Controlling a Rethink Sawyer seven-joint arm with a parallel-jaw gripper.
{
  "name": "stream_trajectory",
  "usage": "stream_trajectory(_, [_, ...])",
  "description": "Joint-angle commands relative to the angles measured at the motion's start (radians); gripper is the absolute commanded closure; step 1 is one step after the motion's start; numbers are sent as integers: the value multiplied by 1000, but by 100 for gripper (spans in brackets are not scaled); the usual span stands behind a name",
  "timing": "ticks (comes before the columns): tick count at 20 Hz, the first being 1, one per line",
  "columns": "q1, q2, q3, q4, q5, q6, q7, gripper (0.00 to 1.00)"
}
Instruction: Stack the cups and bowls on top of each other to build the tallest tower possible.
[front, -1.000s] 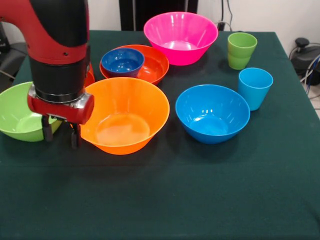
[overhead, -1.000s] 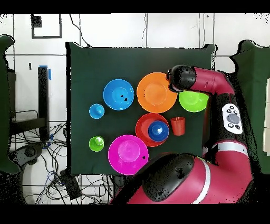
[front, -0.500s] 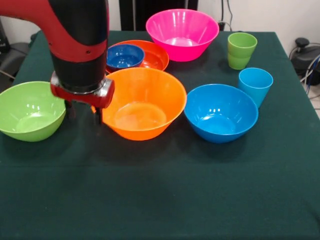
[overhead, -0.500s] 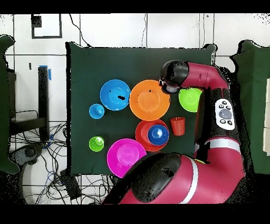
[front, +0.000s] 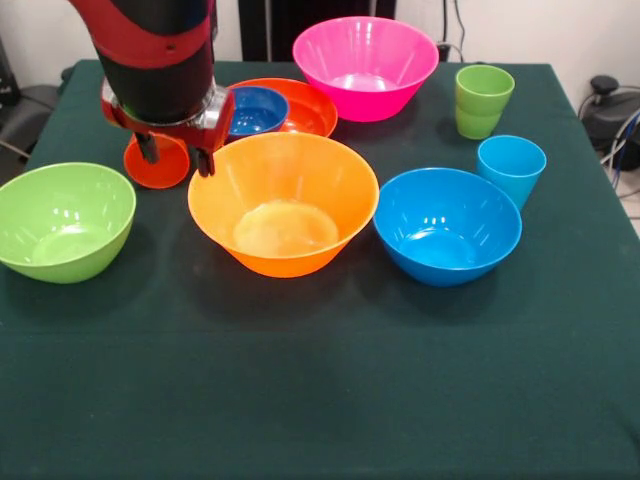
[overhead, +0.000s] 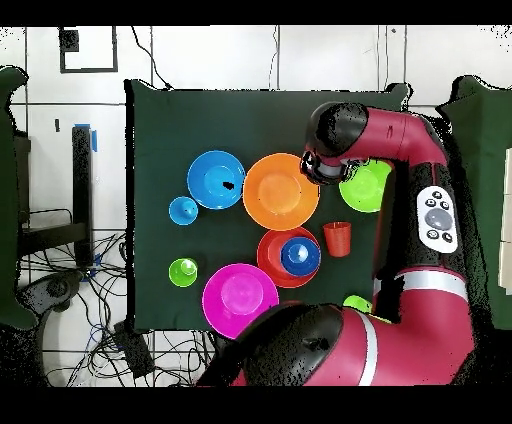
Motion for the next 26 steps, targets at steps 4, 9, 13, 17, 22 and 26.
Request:
stream_trajectory(4, [18,4,42,23,-21,63,-111,0])
stream_trajectory(9, [4,14,61,34,-48,-54,-156,0])
stream_trajectory(13, [-9,45,74,54,-78,-171,-182,0])
stream_trajectory(17, [-14,83,80,56,-95,-250,-196,0])
stream_trajectory(22, [-18,117,90,55,-88,-286,-226,0])
stream_trajectory(26, [-15,130,91,45,-82,-286,-245,0])
